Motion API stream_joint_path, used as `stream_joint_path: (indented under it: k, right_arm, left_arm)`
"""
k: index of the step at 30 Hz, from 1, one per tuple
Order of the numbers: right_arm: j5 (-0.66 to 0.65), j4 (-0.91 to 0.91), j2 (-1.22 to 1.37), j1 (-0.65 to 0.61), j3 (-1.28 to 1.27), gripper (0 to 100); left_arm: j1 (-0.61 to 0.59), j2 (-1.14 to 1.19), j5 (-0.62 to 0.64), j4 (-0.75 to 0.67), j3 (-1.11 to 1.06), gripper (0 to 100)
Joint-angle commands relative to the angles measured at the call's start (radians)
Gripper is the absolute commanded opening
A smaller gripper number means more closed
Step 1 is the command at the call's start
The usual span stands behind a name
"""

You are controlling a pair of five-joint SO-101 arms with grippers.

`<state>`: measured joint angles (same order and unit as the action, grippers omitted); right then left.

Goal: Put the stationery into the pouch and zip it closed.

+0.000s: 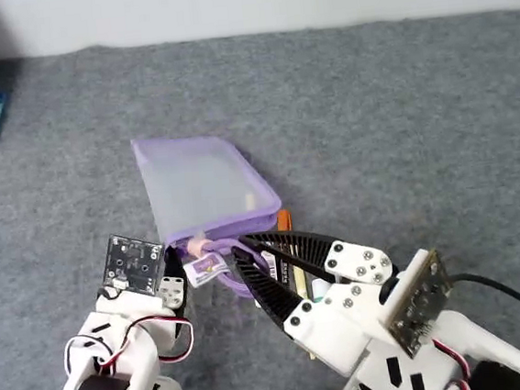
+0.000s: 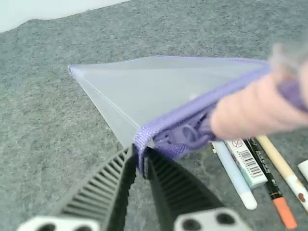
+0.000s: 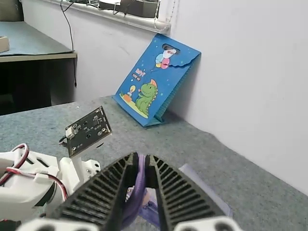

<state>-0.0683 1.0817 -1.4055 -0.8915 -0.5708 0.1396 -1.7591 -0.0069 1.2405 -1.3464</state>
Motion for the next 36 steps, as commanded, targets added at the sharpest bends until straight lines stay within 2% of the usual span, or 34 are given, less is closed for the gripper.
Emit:
stream_joint_path:
  k: [1,3,10,13,27,33,36]
  right_arm:
    - [-0.011,0.044,-0.004,0.035,0.009,0.8]
    - [-0.011,0.059,-0.004,0.096,0.011,0.8]
    - [-0.035,0.087,-0.005,0.328,0.014,0.8]
    - [-0.080,0.088,-0.005,0.426,0.012,0.8]
    - [-0.089,0.076,0.007,0.863,0.008,0.8]
    - [-0.080,0.076,0.008,0.894,0.003,0.8]
    - [-0.080,0.076,0.008,0.788,-0.051,0.9]
  left_arm:
    - [0.006,0.002,-0.005,-0.028,0.007,1]
    - [0.002,0.002,-0.003,-0.028,0.007,1]
    - [-0.153,0.003,0.035,-0.084,-0.024,1]
    - [-0.160,0.003,0.035,-0.091,-0.036,1]
    - [-0.161,0.003,0.035,-0.084,-0.036,1]
    - [-0.161,0.003,0.035,-0.084,-0.036,1]
    - [-0.161,0.003,0.037,-0.084,-0.036,1]
